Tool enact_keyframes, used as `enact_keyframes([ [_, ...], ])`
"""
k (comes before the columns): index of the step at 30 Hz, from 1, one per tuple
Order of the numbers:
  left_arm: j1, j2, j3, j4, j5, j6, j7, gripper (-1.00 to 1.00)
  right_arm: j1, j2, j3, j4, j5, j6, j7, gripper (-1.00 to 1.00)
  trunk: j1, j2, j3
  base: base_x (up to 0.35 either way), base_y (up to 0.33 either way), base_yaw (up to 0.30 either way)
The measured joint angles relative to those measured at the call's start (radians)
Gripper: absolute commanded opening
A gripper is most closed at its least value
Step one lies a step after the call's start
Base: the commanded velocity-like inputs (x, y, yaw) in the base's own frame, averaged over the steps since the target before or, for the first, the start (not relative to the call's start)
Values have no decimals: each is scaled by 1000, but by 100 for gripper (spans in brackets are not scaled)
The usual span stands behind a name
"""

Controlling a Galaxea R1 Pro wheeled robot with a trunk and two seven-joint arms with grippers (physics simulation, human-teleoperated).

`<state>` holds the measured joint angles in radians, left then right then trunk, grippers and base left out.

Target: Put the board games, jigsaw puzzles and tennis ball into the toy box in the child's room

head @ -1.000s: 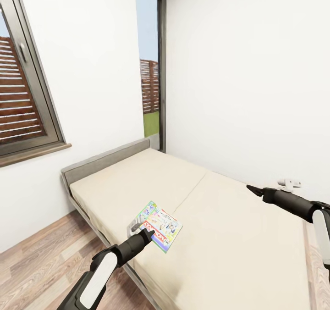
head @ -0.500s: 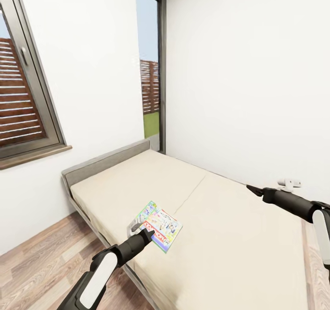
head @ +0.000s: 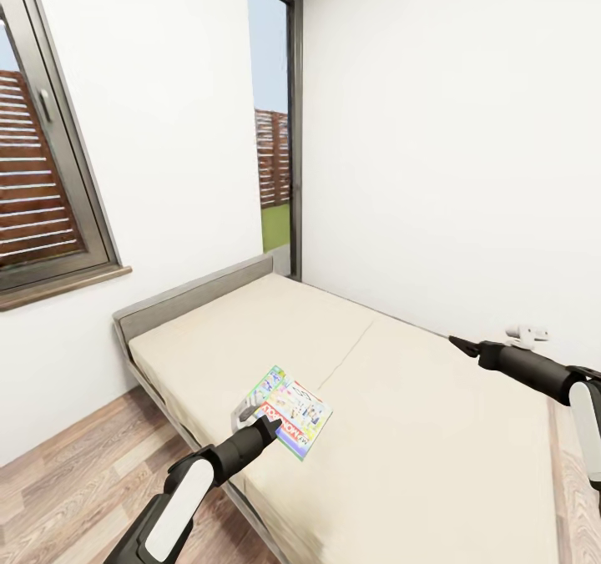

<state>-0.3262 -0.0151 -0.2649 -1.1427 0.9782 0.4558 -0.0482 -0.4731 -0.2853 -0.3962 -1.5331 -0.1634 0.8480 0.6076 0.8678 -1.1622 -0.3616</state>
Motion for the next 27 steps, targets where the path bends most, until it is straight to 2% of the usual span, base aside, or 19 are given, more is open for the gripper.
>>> enact_keyframes([
  [27, 1, 0, -2, 11, -3, -2, 6, -100, 0, 0, 0, -4, 0, -2, -1, 100, 0, 0, 0, 9, 0, -4],
])
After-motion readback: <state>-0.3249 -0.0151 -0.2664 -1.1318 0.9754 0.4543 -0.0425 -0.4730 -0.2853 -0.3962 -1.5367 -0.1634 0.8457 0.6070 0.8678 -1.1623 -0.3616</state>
